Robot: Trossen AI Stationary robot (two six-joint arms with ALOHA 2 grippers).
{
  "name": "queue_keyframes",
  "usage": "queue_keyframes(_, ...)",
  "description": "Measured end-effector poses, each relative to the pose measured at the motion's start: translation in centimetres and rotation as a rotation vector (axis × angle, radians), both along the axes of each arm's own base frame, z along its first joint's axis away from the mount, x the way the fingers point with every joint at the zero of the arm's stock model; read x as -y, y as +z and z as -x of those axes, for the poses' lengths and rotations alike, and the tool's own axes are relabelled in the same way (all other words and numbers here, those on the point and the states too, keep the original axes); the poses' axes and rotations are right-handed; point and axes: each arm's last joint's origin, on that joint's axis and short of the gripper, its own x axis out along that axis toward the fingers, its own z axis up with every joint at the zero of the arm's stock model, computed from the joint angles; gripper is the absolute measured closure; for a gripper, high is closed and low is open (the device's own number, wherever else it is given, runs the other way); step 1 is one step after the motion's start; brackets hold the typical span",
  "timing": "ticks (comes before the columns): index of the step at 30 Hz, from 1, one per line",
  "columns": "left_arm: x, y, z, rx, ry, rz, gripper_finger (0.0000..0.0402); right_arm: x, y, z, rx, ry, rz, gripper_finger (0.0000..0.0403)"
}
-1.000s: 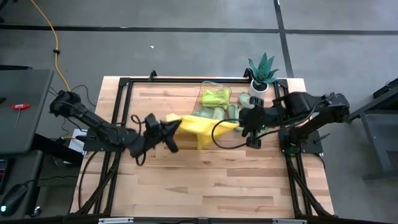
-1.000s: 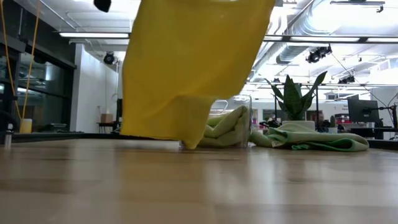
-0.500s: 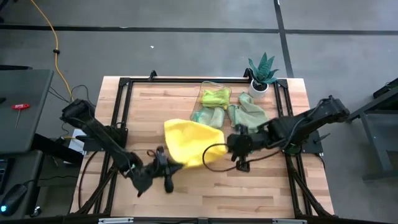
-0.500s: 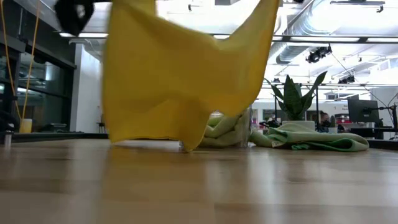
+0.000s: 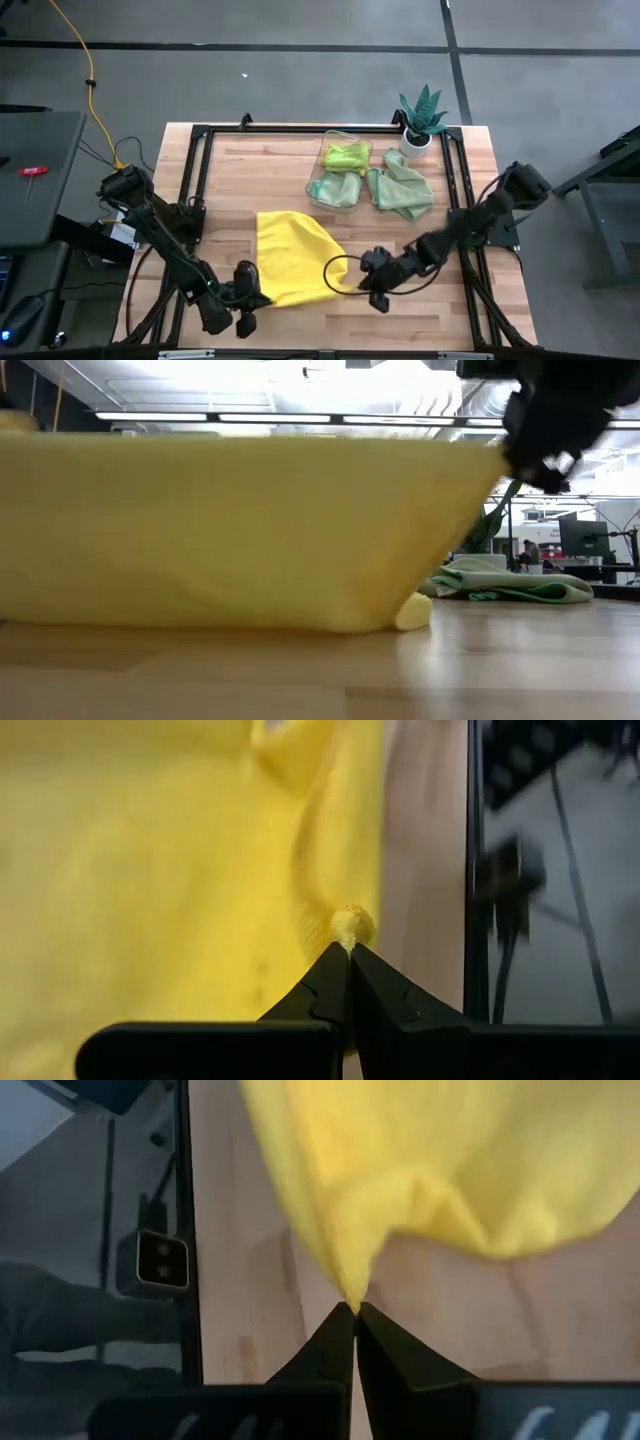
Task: Fold microfiber towels
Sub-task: Fold the yellow towel
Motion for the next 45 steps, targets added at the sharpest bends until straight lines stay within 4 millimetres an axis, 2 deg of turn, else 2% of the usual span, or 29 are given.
queue_keyframes(3,0.0,-0.4,0.4,-0.079,-0.038,0.027,0.0401,-0.8,-1.8,-0.1,-0.027,-0.023,-0.043,0.0403)
queue_keyframes(7,-0.1,-0.5,0.5,-0.099,-0.022,0.04,0.0395,-1.6,-3.2,-0.6,-0.041,-0.042,-0.068,0.0403)
queue_keyframes(11,-0.2,-0.6,0.4,-0.12,-0.015,0.078,0.0375,-1.9,-3.5,-1.1,-0.012,-0.053,-0.113,0.0403)
queue_keyframes(16,-0.1,-0.1,0.6,-0.132,-0.038,0.126,0.0332,-2.2,-3.0,-1.5,0.041,-0.049,-0.17,0.0396)
queue_keyframes(20,0.3,0.7,1.1,-0.164,-0.134,0.175,0.0292,-2.5,-2.4,-1.8,0.05,0.007,-0.194,0.036)
queue_keyframes(24,1.0,1.3,2.0,-0.206,-0.253,0.22,0.0258,-3.2,-1.1,-2.4,0.094,0.086,-0.193,0.0303)
queue_keyframes(27,1.3,1.5,2.5,-0.207,-0.307,0.212,0.0241,-3.4,0.0,-2.9,0.11,0.146,-0.128,0.0261)
queue_keyframes(31,0.8,1.6,2.0,-0.143,-0.228,0.143,0.0229,-2.2,1.8,-3.7,0.006,0.137,0.056,0.0226)
queue_keyframes(36,-1.6,1.6,0.1,-0.073,-0.099,-0.009,0.0228,0.5,2.4,-3.8,-0.116,0.007,0.328,0.0223)
queue_keyframes(41,-4.0,1.4,-1.9,-0.062,-0.003,-0.086,0.0236,3.6,0.1,-3.4,-0.236,-0.085,0.403,0.0248)
queue_keyframes(43,-4.4,0.9,-2.3,-0.08,0.011,-0.105,0.0256,4.6,-1.1,-3.3,-0.243,-0.149,0.382,0.0275)
queue_keyframes(45,-4.3,0.1,-2.5,-0.1,0.017,-0.119,0.0292,5.3,-2.2,-3.4,-0.215,-0.209,0.335,0.0316)
